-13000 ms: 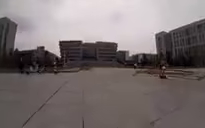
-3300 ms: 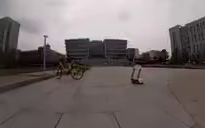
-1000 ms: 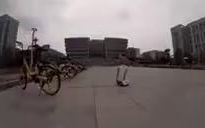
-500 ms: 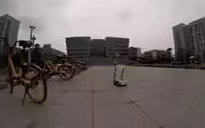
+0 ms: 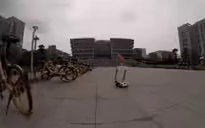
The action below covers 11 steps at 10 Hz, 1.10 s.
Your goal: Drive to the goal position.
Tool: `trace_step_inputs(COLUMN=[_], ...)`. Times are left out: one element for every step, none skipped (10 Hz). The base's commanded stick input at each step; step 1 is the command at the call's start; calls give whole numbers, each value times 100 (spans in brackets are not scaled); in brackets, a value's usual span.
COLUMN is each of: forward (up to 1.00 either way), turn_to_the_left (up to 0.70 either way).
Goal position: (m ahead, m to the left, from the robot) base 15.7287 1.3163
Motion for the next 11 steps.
trace_step_inputs(forward=[100, 100, 100, 100, 100, 100, 100, 100, 100, 100, 100], turn_to_the_left=[8, 0, 0, 0, 0, 0, 0, 0, 0, 0, 0])
